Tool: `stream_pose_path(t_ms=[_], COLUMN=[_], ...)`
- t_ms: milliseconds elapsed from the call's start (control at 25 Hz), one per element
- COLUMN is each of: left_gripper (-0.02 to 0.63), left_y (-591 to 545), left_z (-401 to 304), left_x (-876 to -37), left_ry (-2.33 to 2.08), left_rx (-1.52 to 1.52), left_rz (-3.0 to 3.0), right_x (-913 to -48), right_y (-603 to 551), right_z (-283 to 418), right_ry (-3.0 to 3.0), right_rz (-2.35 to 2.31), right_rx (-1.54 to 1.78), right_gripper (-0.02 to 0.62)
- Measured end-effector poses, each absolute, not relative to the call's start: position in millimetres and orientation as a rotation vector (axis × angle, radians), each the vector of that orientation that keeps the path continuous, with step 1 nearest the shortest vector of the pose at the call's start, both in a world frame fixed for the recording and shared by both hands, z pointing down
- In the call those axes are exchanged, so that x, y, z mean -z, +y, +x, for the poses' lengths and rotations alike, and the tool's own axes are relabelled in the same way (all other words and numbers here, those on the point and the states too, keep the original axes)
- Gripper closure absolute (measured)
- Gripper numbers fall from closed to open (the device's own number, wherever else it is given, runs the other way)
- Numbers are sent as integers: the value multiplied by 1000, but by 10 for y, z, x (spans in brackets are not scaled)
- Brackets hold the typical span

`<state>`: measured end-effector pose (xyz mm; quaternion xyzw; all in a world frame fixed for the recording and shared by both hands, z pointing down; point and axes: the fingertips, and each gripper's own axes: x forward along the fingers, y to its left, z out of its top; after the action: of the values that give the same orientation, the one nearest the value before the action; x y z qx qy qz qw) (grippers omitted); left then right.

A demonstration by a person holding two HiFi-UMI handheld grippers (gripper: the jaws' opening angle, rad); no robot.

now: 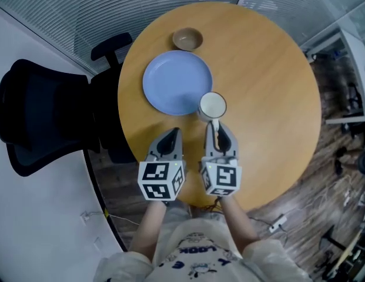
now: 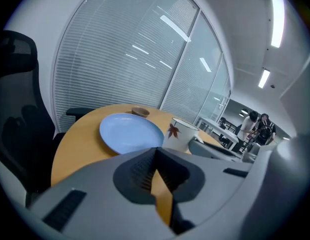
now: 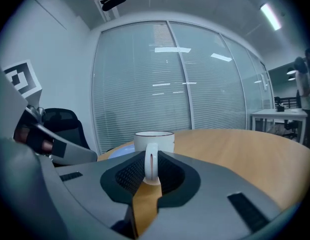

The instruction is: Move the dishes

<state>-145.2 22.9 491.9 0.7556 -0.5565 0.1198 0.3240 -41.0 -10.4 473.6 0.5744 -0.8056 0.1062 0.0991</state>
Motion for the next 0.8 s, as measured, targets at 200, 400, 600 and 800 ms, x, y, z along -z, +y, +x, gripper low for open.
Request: stream_pose_path(t_ms=[200,400,600,800], left_gripper=[603,603,603,603], left_y=[347,429,486,514], left_z=[-1606,-1658,-1656,-1687], left_x=[-4985,-5072,-5124,-5151], left_ry=[-1490,-1500,-1498,-1501], left_rx=[-300,-296,-294,-295], left_rz=[1941,1916,1901,1898], right_x=[-4854,-5043,-5219,-5256], right_y=[27,150,248,258], right_z=[-578,-641,-638,-654], right_ry=[-2389,-2384,-2359,-2324], right_rz=[1636,1599,1581,1590], right_rx=[-341,-365,-385,-355], right_gripper=[540,540,540,540])
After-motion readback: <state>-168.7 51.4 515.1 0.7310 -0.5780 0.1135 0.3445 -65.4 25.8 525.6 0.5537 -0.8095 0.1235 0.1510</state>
